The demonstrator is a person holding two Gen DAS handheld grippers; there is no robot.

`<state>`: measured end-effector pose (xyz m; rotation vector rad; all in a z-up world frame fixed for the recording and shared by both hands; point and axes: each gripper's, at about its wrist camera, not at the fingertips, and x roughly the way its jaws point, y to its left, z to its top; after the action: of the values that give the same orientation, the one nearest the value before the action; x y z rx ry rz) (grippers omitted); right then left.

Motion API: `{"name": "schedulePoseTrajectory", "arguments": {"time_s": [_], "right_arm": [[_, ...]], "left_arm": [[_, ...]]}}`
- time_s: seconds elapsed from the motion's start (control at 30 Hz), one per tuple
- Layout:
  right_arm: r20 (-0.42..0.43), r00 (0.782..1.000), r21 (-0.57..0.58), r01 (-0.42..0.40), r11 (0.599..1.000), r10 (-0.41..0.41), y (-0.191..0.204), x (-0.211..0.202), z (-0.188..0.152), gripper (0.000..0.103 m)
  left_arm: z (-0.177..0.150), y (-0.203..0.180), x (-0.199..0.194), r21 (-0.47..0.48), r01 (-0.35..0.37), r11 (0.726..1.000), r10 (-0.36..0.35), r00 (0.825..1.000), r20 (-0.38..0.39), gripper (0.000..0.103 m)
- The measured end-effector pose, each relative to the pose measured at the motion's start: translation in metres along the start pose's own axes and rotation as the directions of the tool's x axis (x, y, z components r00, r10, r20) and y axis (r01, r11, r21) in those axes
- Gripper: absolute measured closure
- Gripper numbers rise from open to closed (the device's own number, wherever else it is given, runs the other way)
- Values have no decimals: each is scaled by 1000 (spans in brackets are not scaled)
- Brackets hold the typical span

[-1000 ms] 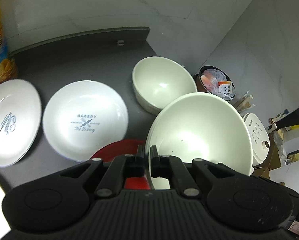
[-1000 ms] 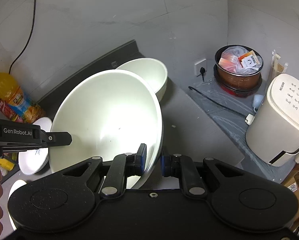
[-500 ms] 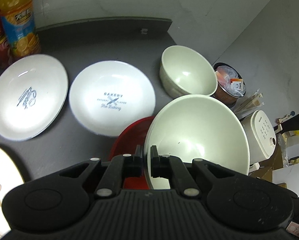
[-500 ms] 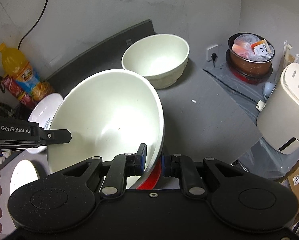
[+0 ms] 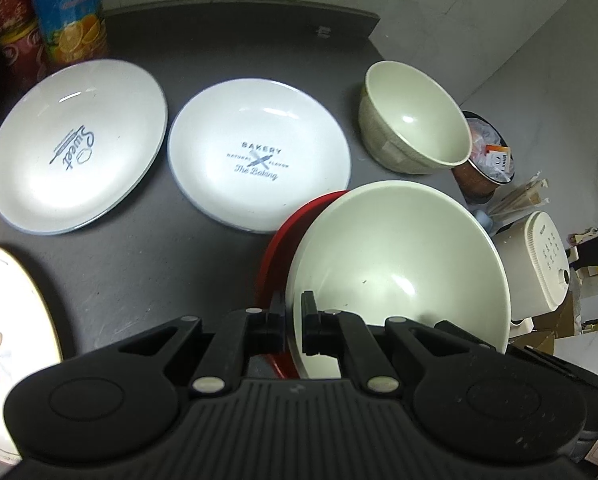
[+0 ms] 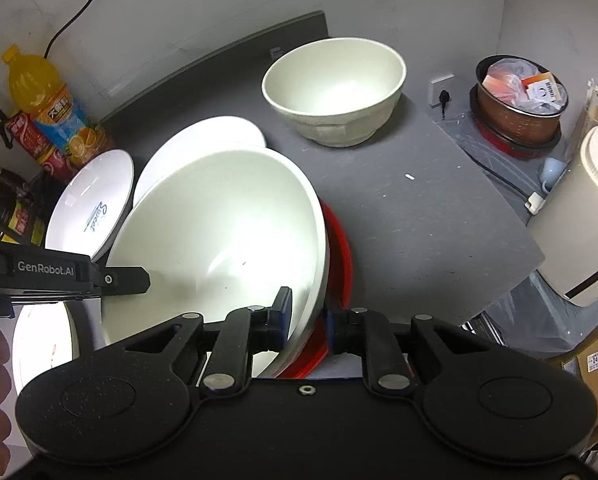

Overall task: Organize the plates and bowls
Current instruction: 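Lift the cream bowl, lower it into the red bowl, open right gripper, then move the right gripper to the smaller cream bowl by the wall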

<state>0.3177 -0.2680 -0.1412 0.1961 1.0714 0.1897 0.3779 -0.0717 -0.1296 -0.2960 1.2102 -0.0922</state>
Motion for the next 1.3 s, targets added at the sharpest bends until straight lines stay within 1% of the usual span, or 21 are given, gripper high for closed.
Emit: {"name": "schedulePoseTrajectory", "arguments": {"time_s": [0.13, 0.27, 0.37, 0.43, 0.47, 0.53, 0.6, 0.7, 0.73, 0.77, 0.8, 0.83, 0.87, 0.97, 1.0, 1.07, 1.1, 1.13, 1.2, 1.23, 1.3], "right_arm": [[-29, 1000, -5, -1, 1000, 1, 2, 8, 2, 82], [-38, 999, 6, -5, 1000, 6, 2, 10, 2, 81], [-39, 999, 15, -12, 1000, 13, 1, 9, 2, 77], [-38, 999, 13, -12, 1000, 12, 2, 8, 2, 73], [-34, 999, 17, -7, 1000, 8, 2, 7, 2, 73], [-29, 1000, 19, -3, 1000, 4, 2, 7, 4, 73], [-34, 999, 35, -6, 999, 7, 0, 7, 5, 73], [-28, 1000, 44, 1, 999, 0, 1, 4, 6, 71], [-24, 1000, 46, 3, 999, -2, 1, 2, 6, 68], [-16, 1000, 51, -1, 999, 2, 2, 0, 6, 66], [-4, 1000, 53, -1, 999, 1, 2, -3, 5, 58], [13, 1000, 46, 13, 999, -14, 5, -7, 4, 49], [30, 999, 36, 29, 999, -30, 7, -10, 4, 47], [64, 997, 29, 40, 999, -42, 11, -21, 3, 43], [75, 996, 35, 40, 999, -43, 12, -24, 3, 39], [110, 993, 39, 49, 998, -53, 15, -32, 1, 30], [124, 990, 39, 57, 998, -62, 17, -35, 2, 21], [147, 986, 41, 68, 997, -74, 19, -39, 1, 16], [179, 981, 49, 71, 996, -79, 21, -45, -1, 13], [191, 978, 60, 70, 996, -81, 21, -49, -2, 8], [215, 973, 82, 67, 994, -83, 19, -55, -4, 3]], "left_arm": [[1, 2, 4, -1, -13, 1000, 13, 1000, -12, 99], [0, 2, 3, 3, -13, 1000, 13, 1000, -10, 98], [1, 1, 0, 5, -19, 1000, 19, 1000, -7, 96], [2, 1, -1, 10, -40, 999, 40, 999, -5, 95], [2, 2, -3, 9, -42, 999, 42, 999, -2, 95], [4, 6, -6, -2, -12, 1000, 12, 1000, 2, 95], [6, 6, -9, 3, -13, 1000, 13, 1000, 1, 94], [7, 8, -16, 3, -6, 1000, 6, 1000, 15, 88], [7, 10, -19, 1, 2, 1000, -2, 1000, 20, 85], [7, 11, -21, -1, 8, 1000, -8, 1000, 26, 76], [6, 12, -24, -3, 10, 1000, -10, 999, 31, 70], [6, 13, -27, -4, 11, 1000, -10, 999, 41, 57], [7, 14, -31, -4, 15, 1000, -15, 999, 53, 46], [7, 17, -41, 5, 32, 999, -33, 996, 77, 29], [8, 18, -44, 6, 38, 999, -38, 996, 82, 27], [8, 19, -50, 14, 42, 999, -43, 995, 90, 18], [8, 20, -53, 20, 41, 999, -43, 994, 96, 16], [8, 20, -56, 31, 38, 999, -41, 994, 106, 14], [7, 20, -61, 46, 42, 998, -47, 993, 112, 13], [7, 20, -63, 52, 47, 998, -52, 992, 112, 11], [6, 19, -66, 65, 54, 996, -61, 991, 116, 10]]}}
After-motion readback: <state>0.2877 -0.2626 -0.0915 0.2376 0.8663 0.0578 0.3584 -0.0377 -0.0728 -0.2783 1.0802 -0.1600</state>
